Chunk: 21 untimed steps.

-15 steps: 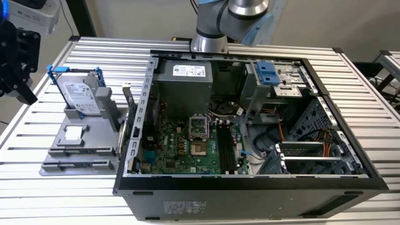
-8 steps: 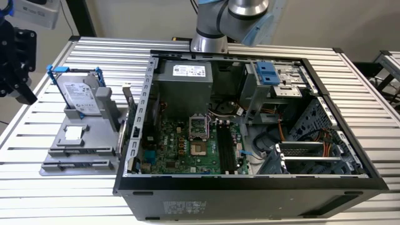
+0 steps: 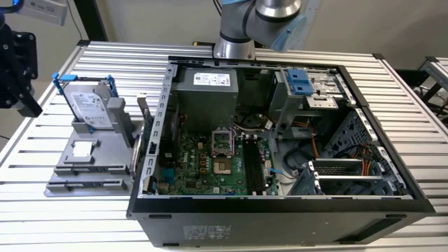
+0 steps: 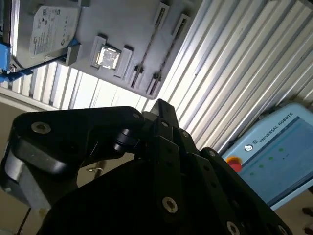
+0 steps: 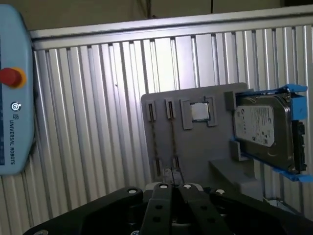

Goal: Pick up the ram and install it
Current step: 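Pick up the ram and move it above insertion slot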

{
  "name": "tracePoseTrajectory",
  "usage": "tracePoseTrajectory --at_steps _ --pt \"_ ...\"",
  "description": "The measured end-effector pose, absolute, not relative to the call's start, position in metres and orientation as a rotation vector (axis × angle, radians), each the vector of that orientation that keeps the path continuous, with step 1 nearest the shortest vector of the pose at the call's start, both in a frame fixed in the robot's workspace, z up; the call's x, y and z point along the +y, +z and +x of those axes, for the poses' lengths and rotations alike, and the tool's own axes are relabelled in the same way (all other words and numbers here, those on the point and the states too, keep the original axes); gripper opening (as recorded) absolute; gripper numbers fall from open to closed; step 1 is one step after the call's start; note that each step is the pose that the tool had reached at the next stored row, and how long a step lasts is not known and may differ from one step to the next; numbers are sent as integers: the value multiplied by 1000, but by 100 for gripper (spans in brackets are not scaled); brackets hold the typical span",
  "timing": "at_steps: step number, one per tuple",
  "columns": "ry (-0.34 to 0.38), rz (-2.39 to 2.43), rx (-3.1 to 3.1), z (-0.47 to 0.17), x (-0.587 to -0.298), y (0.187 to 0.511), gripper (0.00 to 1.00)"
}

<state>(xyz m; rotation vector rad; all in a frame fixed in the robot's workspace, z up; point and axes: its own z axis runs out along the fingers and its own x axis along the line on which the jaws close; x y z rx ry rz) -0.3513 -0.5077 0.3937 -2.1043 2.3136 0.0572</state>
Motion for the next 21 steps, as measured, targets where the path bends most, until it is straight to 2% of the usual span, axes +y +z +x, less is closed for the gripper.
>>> tracePoseTrajectory --at_steps 21 --pt "58 -2266 2157 -351 -508 394 0"
